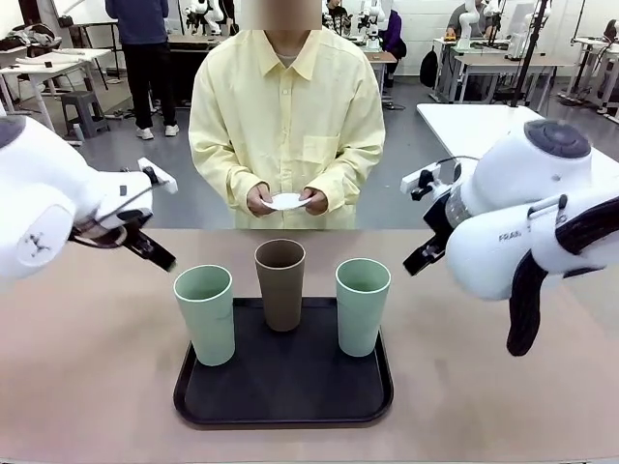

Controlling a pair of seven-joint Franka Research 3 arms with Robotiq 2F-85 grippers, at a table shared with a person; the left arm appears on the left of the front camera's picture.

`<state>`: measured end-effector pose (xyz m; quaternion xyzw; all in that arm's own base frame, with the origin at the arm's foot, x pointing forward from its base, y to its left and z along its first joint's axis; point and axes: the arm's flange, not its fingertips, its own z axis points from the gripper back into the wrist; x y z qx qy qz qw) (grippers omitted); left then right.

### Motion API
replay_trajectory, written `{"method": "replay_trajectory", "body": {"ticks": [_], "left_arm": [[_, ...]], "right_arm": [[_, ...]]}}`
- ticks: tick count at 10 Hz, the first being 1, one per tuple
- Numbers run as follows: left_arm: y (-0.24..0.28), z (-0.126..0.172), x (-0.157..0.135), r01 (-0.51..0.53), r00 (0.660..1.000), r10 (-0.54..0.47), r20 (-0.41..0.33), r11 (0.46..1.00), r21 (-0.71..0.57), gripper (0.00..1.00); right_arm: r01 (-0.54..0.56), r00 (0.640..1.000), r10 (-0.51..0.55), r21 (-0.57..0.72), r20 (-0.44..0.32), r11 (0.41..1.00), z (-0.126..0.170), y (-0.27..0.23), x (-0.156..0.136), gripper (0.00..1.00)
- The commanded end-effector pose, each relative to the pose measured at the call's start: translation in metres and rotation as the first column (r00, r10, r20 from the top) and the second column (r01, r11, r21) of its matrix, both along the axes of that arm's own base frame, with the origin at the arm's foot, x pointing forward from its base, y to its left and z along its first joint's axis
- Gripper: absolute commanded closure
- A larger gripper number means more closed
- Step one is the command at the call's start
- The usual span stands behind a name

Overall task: Place coasters on the table and set cups on them.
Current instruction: Pick up one Reusable plastic cup and place it on a coaster set by the human.

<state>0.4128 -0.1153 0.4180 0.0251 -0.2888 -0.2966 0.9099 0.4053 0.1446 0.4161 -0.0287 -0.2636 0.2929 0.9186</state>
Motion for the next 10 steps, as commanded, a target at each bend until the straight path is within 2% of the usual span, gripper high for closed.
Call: {"method": "replay_trajectory", "body": {"ticks": [1,2,3,4,6,7,8,9,10], "left_arm": [[0.02,0.059,-0.03,0.03,0.999,-0.028,-0.014,0.996,0.087,0.0],[0.028,0.079,-0.059,0.07,0.995,-0.065,-0.08,0.995,0.069,0.0],[0.034,0.086,-0.091,0.111,0.977,-0.103,-0.187,0.993,0.03,0.0],[0.037,0.088,-0.117,0.12,0.962,-0.118,-0.245,0.993,-0.008,0.0],[0.041,0.076,-0.156,0.109,0.949,-0.098,-0.3,0.994,0.018,0.0],[0.041,0.061,-0.165,0.071,0.951,-0.055,-0.305,0.997,0.042,0.0],[0.031,0.106,-0.122,0.124,0.952,-0.116,-0.282,0.992,0.012,0.0],[0.031,0.106,-0.122,0.124,0.952,-0.116,-0.282,0.992,0.012,0.0],[0.034,0.11,-0.134,0.12,0.945,-0.107,-0.308,0.993,0.022,0.0]], "right_arm": [[0.024,0.998,-0.029,-0.084,-0.056,0.996,0.055,0.011,-0.038,0.0],[0.019,0.991,-0.031,-0.096,-0.128,0.995,0.071,0.006,-0.064,0.0],[-0.003,0.979,-0.022,-0.123,-0.201,0.992,0.082,0.002,-0.1,0.0],[-0.023,0.97,-0.015,-0.158,-0.241,0.987,0.081,0.001,-0.132,0.0],[-0.02,0.957,-0.042,-0.208,-0.287,0.978,0.06,-0.007,-0.182,0.0],[0.007,0.953,-0.077,-0.232,-0.294,0.973,0.043,-0.016,-0.182,0.0],[-0.029,0.963,-0.032,-0.222,-0.267,0.975,0.1,0.006,-0.144,0.0],[-0.029,0.963,-0.032,-0.222,-0.267,0.975,0.1,0.006,-0.144,0.0],[-0.025,0.956,-0.049,-0.244,-0.29,0.969,0.102,0.005,-0.157,0.0]]}}
